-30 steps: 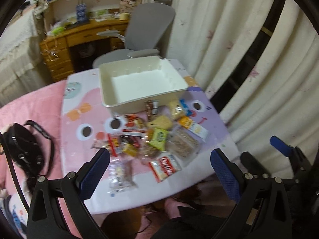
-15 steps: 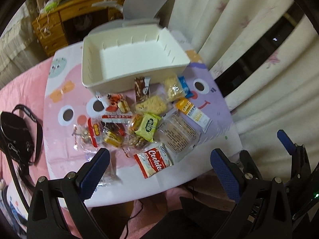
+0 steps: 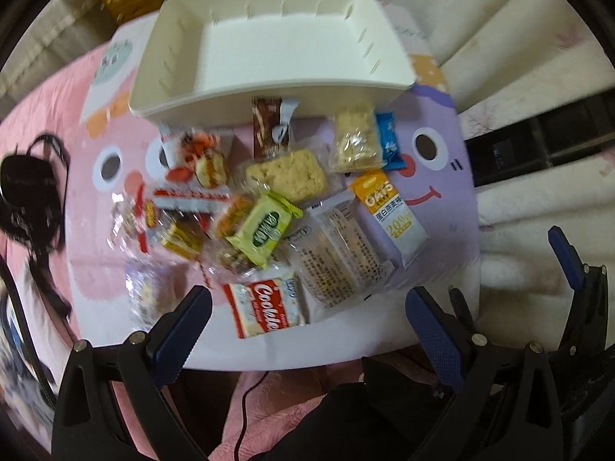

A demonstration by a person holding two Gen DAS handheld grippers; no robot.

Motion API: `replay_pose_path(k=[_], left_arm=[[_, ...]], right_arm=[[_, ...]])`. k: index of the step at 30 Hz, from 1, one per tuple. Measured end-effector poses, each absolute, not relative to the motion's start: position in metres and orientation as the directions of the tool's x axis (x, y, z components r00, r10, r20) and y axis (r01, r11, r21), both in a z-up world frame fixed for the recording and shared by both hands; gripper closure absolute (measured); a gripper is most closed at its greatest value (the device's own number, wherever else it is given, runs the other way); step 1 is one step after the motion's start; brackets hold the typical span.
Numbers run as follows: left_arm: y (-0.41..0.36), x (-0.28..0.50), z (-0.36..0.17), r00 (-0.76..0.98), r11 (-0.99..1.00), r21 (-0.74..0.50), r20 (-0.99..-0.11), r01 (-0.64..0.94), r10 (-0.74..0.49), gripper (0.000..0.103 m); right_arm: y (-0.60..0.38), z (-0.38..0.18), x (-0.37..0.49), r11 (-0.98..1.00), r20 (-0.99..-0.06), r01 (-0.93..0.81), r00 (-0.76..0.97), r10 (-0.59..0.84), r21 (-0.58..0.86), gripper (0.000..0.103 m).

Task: Organize snacks
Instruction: 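Lower the left tool to the clear biscuit pack while the right tool lowers to the OATS bar, then close the left tool on the clear biscuit pack while the right tool grips the OATS bar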

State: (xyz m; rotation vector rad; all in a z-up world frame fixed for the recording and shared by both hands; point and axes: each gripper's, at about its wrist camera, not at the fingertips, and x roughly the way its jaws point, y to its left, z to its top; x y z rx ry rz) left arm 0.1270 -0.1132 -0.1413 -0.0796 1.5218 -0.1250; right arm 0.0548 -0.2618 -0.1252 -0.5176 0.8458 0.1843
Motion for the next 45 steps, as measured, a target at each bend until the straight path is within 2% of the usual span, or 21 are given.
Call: replay_pose_path(k=[9, 16, 25, 30, 32, 42, 45], left_arm=[[-0.132, 0.142, -0.209, -0.079, 0.988, -0.062, -0.994, -0.144, -0.074, 0.003], [-0.138, 0.146, -0.249, -0.152, 0.969, -0.029, -0.986, -0.245, -0.068, 0.003], [-0.149, 0.152, -0.277, -0.187, 0.96, 0.025, -0.982, -0.277, -0.028, 0.003], [-0.166, 0.166, -0.29, -0.194, 0.959, 0.033, -0.981, -0.281, -0.023, 0.016], [-0.172, 0.169, -0.293, -0.186, 0.961, 0.018, -0.982, -0.275, -0.035, 0.026], [-0.168, 0.172, -0.3, -0.178, 0.963, 0.028, -0.984, -0.267, -0.021, 0.034], [-0.164, 0.168, -0.296, -0.185, 0.962, 0.034, -0.983, -0.271, -0.017, 0.038]], right_arm=[[-0.3, -0.177, 0.081, 0.852, -0.85, -0.484, 0.518, 0.096, -0.198, 0.005], [-0.306, -0.205, 0.093, 0.809, -0.872, -0.574, 0.452, 0.187, -0.124, 0.007], [-0.301, -0.237, 0.102, 0.764, -0.918, -0.644, 0.315, 0.243, -0.019, 0.023], [-0.302, -0.247, 0.104, 0.752, -0.928, -0.659, 0.266, 0.26, 0.022, 0.031], [-0.302, -0.25, 0.103, 0.746, -0.928, -0.665, 0.263, 0.265, 0.025, 0.033], [-0.304, -0.259, 0.099, 0.726, -0.932, -0.685, 0.22, 0.289, 0.063, 0.054], [-0.304, -0.258, 0.099, 0.725, -0.931, -0.685, 0.213, 0.295, 0.073, 0.056]])
